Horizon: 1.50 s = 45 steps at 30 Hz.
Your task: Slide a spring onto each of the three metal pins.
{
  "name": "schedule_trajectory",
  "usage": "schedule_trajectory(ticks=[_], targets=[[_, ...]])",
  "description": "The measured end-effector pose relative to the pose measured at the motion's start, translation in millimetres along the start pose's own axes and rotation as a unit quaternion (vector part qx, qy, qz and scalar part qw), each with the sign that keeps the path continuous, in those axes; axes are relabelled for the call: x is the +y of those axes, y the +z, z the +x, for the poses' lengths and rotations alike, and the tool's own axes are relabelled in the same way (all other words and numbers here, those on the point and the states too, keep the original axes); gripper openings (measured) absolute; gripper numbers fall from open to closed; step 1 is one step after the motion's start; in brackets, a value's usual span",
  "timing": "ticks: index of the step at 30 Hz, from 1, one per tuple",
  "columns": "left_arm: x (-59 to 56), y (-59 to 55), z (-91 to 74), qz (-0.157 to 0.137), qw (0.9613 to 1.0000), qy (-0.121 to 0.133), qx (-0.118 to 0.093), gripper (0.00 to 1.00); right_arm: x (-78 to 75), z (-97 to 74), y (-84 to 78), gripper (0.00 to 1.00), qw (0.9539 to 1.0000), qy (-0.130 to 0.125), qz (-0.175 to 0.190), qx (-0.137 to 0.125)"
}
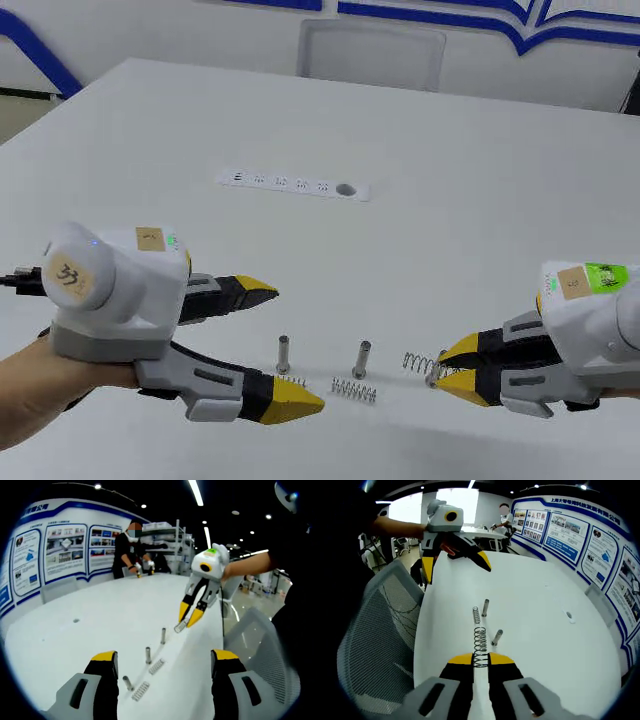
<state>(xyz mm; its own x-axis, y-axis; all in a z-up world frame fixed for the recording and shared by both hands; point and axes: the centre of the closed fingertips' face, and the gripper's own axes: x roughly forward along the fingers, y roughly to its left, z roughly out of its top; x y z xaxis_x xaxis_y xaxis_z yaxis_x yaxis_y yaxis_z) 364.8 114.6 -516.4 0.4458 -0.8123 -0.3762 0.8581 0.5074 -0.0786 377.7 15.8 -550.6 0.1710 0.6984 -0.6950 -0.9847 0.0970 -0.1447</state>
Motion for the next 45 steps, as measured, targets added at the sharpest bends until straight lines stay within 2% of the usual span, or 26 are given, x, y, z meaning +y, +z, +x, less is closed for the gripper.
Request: schedule_trajectory(ticks=[3,6,11,16,23,29,33,38,42,45], targets=[[-3.5,5.3,5.0,0.014,0.9998,0.003,-0.01,0.73,7.0,-2.0,11.3,0.11,0.9999,0.003,-0.013,-0.003],[-12.1,8.1,8.2,0.018,0.9997,-0.006,-0.016,0.66,14.8,-2.4,22.0,0.11,0.9997,0.009,-0.023,-0.007],[-24.7,9.8,13.6,0.013,0.9995,-0.019,-0.02,0.65,27.7,1.2,36.2,0.11,0.9991,0.02,-0.034,-0.017],[-32.3,7.3,17.7,0.024,0.9992,-0.028,-0.015,0.6,39.3,4.1,44.1,0.11,0.998,0.033,-0.05,-0.018],[-38.7,0.3,22.1,0.036,0.9986,-0.038,-0.002,0.55,44.4,6.3,49.7,0.11,0.9972,0.041,-0.058,-0.022],[-39.3,3.5,23.2,0.039,0.9985,-0.039,-0.011,0.45,47.7,7.6,55.4,0.11,0.9964,0.05,-0.065,-0.023],[-42.8,5.8,22.9,0.037,0.998,-0.049,-0.018,0.32,47.6,9.2,56.0,0.11,0.9961,0.051,-0.069,-0.022],[-44.3,5.1,23.9,0.037,0.9977,-0.054,-0.018,0.3,49.2,10.0,58.5,0.11,0.9959,0.055,-0.068,-0.025],[-48.8,2.7,24.6,0.035,0.9971,-0.066,-0.017,0.2,50.4,10.0,61.4,0.11,0.9955,0.057,-0.07,-0.029],[-51.3,2.4,24.4,0.04,0.9965,-0.072,-0.018,0.17,51.5,10.1,61.4,0.11,0.9953,0.06,-0.07,-0.028]])
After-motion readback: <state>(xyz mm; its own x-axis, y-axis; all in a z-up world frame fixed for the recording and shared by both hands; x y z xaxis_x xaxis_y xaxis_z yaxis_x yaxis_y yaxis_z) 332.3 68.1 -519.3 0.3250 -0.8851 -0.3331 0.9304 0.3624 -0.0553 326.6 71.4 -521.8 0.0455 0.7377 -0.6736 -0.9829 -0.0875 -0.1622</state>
